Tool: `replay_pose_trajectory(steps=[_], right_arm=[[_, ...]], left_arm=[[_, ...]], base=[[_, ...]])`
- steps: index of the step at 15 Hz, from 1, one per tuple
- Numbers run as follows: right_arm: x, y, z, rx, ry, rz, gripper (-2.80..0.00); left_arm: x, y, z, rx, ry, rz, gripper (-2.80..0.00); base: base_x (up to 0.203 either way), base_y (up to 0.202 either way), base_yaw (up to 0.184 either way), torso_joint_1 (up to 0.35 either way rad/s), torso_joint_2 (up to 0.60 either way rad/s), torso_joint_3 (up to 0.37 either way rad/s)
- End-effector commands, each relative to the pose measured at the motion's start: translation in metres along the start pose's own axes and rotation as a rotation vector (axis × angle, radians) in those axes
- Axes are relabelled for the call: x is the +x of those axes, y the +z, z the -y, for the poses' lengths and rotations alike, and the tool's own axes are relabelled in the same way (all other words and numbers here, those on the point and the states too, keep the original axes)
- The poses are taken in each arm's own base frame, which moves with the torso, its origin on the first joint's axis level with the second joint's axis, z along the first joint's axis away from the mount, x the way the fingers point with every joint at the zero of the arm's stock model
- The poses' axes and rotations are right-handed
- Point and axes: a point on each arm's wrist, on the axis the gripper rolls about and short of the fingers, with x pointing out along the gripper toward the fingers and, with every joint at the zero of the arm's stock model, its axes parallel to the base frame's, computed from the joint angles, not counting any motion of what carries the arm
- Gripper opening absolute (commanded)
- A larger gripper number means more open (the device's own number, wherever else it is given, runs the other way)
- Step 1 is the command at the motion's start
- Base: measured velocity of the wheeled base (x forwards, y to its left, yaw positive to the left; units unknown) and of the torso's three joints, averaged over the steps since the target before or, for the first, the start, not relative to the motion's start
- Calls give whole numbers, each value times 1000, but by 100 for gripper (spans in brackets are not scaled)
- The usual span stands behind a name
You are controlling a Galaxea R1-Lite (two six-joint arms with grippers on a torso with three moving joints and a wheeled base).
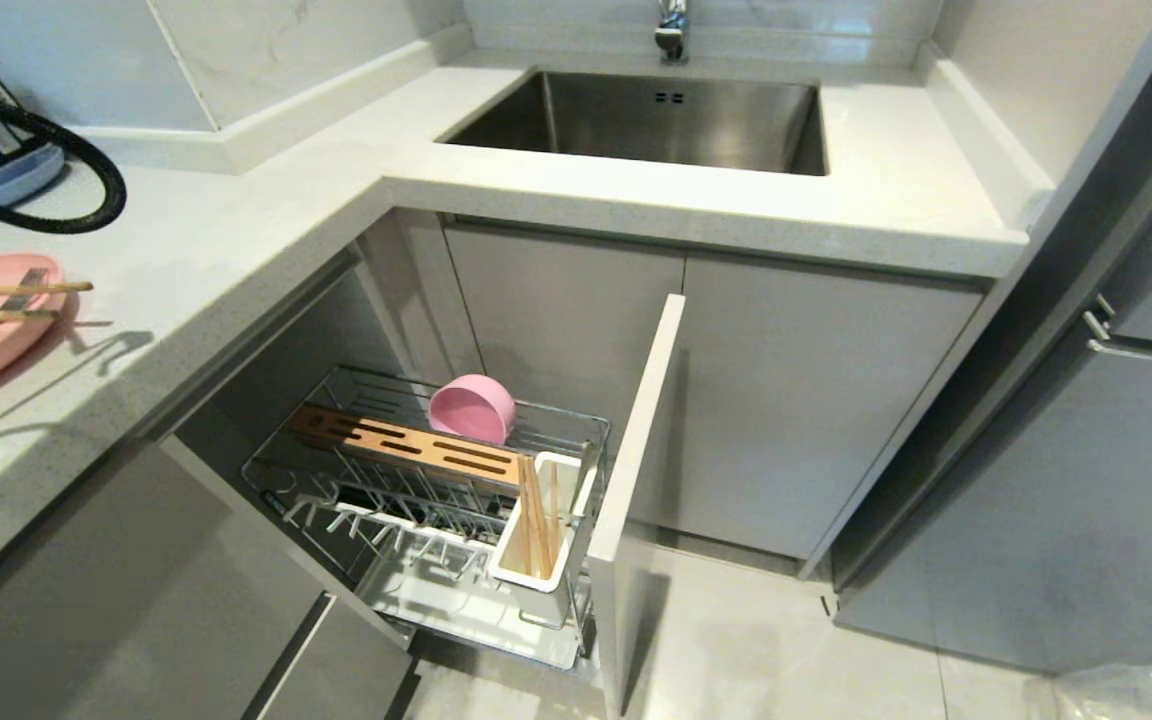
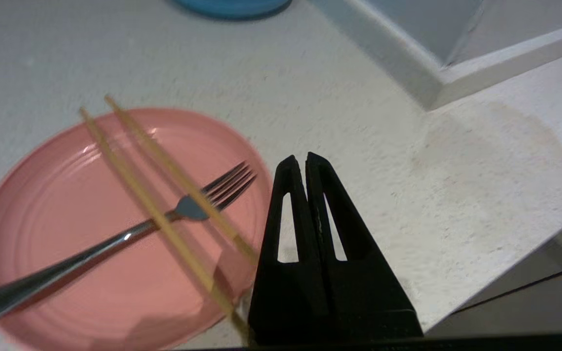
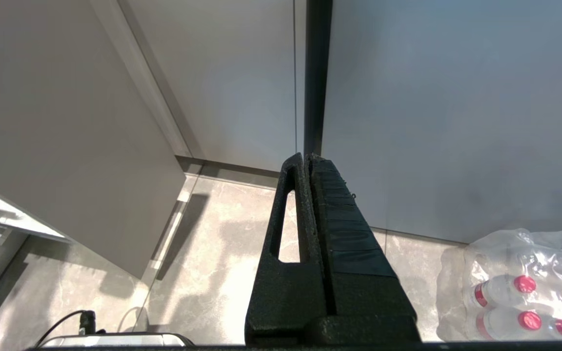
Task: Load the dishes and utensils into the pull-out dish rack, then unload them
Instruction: Pick up the chopsticks and place it in the cupboard
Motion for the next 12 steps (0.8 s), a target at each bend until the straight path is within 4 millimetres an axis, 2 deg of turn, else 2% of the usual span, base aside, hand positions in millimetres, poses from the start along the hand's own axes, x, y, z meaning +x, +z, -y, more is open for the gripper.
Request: replay_pose_trajectory(steps=[1,5,7,9,12], right_arm=[[0,0,0,0,0,-1,-280],[0,0,0,0,0,-1,-280],[0,0,0,0,0,-1,-280],[0,0,0,0,0,-1,-280],[0,0,0,0,0,-1,-280]], left_arm=[[7,-4,-9,-25,60,-47,-280],[16,20,-51,-193,197,-94,-280],[20,25,-66,-259,188,-148,-280],[23,22,-71,-304,160,-234,-280],[31,23,-68,-373,73,-337,-280]], base=[[0,0,0,0,0,0],[0,0,0,0,0,0],[0,0,0,0,0,0],[0,0,0,0,0,0],[0,0,0,0,0,0]])
